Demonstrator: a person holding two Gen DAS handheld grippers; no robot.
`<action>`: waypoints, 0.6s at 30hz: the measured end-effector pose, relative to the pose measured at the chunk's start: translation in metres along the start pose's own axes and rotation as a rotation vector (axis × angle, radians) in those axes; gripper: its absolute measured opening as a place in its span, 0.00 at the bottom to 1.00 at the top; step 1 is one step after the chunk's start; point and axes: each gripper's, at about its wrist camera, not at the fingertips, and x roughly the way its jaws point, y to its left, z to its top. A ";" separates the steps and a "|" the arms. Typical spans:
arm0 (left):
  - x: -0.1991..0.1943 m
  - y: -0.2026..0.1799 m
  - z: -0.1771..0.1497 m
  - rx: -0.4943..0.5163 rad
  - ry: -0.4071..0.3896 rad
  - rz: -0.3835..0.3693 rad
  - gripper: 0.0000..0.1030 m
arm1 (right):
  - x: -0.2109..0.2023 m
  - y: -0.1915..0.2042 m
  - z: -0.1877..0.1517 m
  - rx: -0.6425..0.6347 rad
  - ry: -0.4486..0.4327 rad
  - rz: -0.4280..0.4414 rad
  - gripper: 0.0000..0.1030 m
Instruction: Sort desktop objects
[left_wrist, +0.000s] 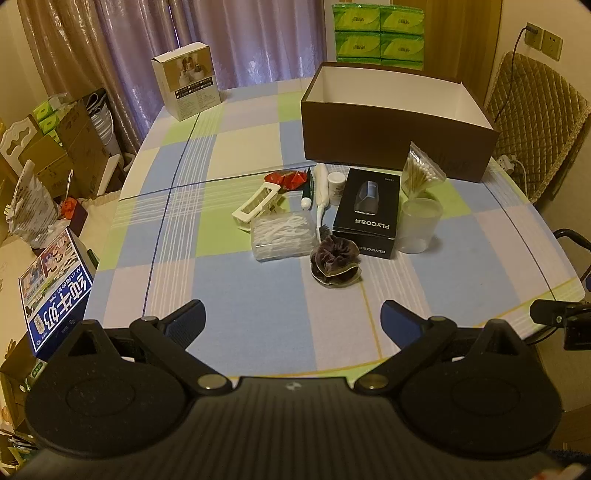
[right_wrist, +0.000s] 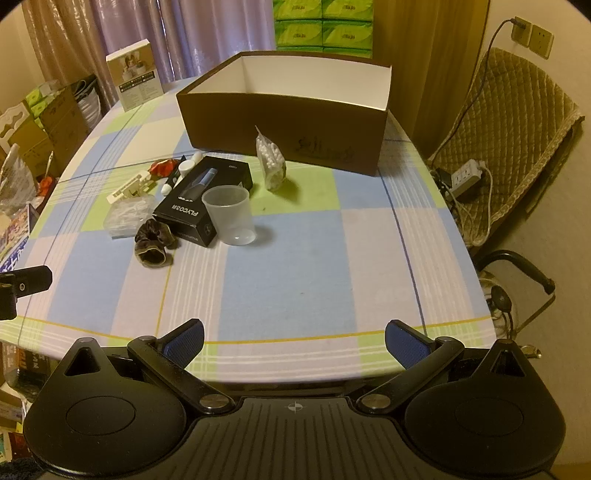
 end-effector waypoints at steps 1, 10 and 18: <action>0.000 0.000 -0.001 0.000 0.000 -0.001 0.97 | 0.000 0.000 0.000 0.000 0.000 0.000 0.98; 0.003 -0.001 0.000 -0.002 0.005 0.000 0.97 | 0.003 -0.001 0.001 -0.006 0.002 0.005 0.98; 0.007 -0.004 0.001 -0.005 0.013 0.001 0.97 | 0.005 -0.004 0.003 -0.011 0.006 0.009 0.98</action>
